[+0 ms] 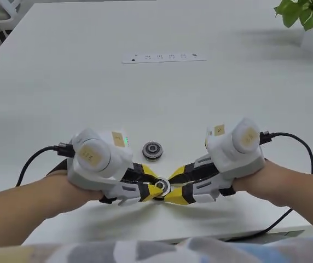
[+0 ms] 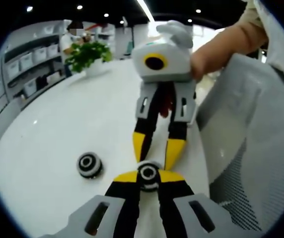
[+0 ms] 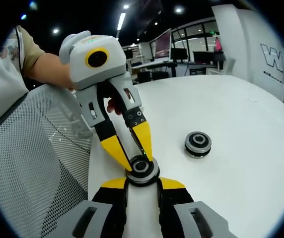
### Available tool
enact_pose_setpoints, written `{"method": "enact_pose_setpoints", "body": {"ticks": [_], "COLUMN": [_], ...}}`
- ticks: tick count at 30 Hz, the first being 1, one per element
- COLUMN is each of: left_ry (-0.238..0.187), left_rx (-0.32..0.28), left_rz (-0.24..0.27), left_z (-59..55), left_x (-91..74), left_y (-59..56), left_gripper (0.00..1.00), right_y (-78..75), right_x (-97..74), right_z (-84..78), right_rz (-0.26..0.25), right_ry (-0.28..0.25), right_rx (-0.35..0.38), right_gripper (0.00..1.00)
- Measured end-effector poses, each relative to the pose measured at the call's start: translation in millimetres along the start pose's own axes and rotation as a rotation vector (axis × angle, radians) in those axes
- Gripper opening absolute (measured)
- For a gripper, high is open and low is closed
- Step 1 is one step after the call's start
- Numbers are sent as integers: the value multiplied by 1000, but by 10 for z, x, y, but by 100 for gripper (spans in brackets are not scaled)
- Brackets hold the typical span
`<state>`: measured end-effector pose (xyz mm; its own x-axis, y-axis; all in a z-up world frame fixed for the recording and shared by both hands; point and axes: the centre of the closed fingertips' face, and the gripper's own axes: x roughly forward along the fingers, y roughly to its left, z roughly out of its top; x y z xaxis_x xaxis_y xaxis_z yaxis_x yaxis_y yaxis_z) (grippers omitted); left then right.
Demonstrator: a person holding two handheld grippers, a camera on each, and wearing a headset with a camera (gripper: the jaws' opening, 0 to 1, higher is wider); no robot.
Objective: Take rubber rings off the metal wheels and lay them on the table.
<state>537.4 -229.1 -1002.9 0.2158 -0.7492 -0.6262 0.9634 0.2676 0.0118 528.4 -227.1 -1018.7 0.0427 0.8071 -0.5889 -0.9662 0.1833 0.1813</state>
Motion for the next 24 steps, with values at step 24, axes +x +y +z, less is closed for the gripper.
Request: {"method": "enact_pose_setpoints", "body": {"ticks": [24], "left_ry": [-7], "left_rx": [-6], "left_rz": [6], "left_z": [0], "left_x": [-11], "left_y": [-13], "left_gripper": [13], "right_y": [-19], "right_x": [-55], "right_z": [-53], "right_rz": [-6], "right_ry": [-1], "right_rx": [50], "right_gripper": [6]}}
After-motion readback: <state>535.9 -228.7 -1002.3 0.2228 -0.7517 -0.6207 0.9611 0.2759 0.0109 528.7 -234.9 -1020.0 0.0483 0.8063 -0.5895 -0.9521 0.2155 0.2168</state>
